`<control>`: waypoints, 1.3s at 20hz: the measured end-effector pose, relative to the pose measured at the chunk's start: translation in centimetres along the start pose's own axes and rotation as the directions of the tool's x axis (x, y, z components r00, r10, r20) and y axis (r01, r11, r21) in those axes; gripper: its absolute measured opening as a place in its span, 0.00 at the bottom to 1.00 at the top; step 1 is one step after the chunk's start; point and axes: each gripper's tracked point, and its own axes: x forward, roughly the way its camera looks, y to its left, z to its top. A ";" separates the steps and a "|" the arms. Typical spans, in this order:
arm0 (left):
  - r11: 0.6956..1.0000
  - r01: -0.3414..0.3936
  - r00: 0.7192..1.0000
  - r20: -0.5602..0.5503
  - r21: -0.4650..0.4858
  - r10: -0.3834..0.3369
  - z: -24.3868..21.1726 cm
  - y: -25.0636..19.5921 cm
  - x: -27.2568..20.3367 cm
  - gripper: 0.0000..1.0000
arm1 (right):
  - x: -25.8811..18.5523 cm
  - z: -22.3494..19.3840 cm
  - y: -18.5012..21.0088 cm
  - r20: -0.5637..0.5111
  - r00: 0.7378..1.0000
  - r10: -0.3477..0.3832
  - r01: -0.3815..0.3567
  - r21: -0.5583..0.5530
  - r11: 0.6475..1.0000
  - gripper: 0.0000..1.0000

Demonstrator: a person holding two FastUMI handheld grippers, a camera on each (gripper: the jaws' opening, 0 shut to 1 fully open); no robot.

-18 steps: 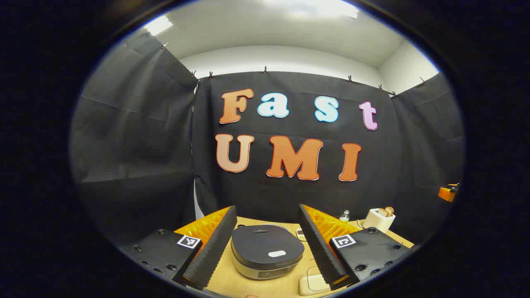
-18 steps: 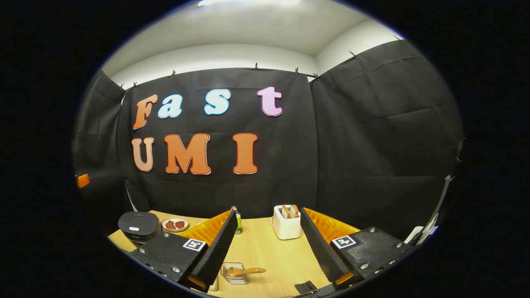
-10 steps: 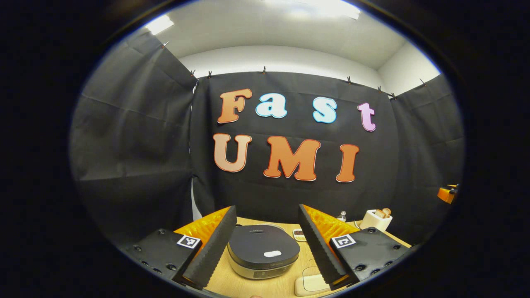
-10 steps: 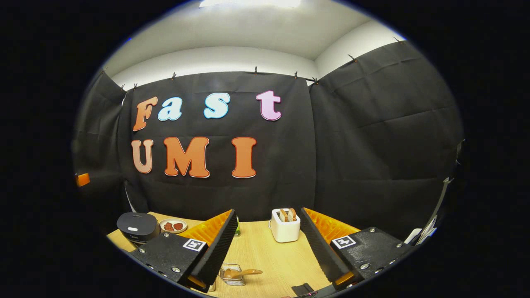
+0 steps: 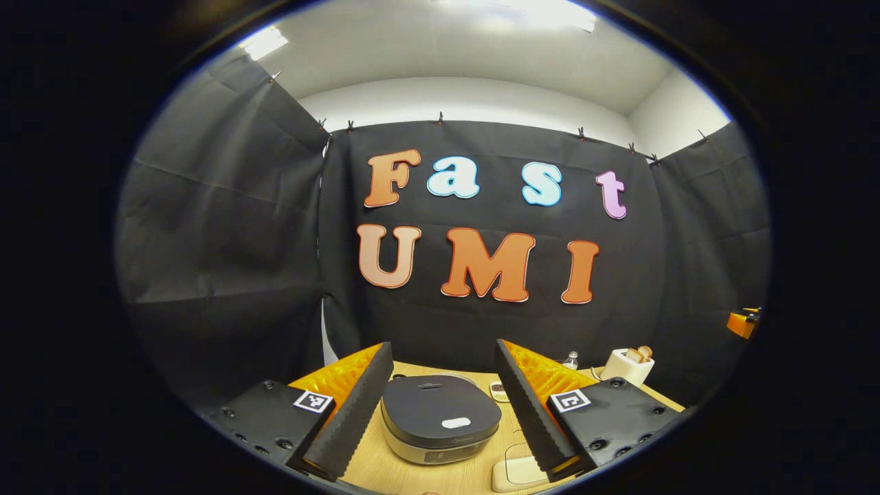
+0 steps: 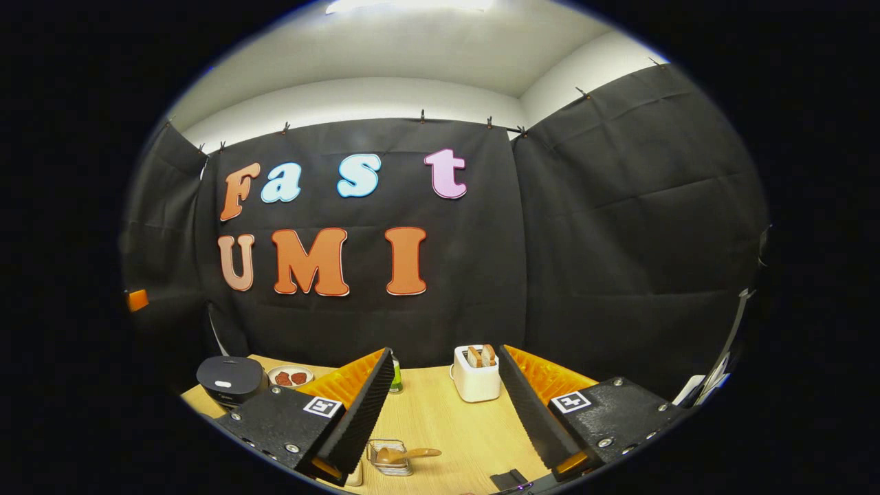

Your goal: Close the left gripper, press the button to open the rice cooker; take a wooden spoon from the chopstick holder with the right hand, scoop a spoonful of rice and pour it into the rice cooker, then put the wooden spoon back into the chopstick holder.

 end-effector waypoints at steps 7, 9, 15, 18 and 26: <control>0.998 0.001 0.997 0.083 0.059 -0.006 2.0 -0.8 -0.4 0.98 | 0.0 1.7 2.0 0.084 0.995 0.056 -0.062 0.065 0.996 0.95; 0.997 0.013 0.994 0.106 0.080 -0.021 2.4 -1.5 -0.4 0.98 | 0.1 2.2 1.7 0.112 0.993 0.047 -0.056 0.078 0.995 0.95; 0.998 0.035 0.996 0.077 0.059 -0.040 1.7 -2.3 -0.1 0.97 | 0.1 0.8 2.0 0.073 0.996 0.050 -0.050 -0.003 0.999 0.95; 0.996 0.080 0.996 0.041 0.028 -0.081 0.9 -3.1 -0.2 0.97 | -0.2 0.7 2.2 0.065 0.996 0.056 -0.056 -0.011 0.998 0.95; 0.997 0.079 0.993 -0.081 -0.010 -0.080 -2.1 -2.6 0.7 0.07 | -0.5 0.1 2.4 0.044 0.997 0.062 -0.062 -0.011 0.998 0.95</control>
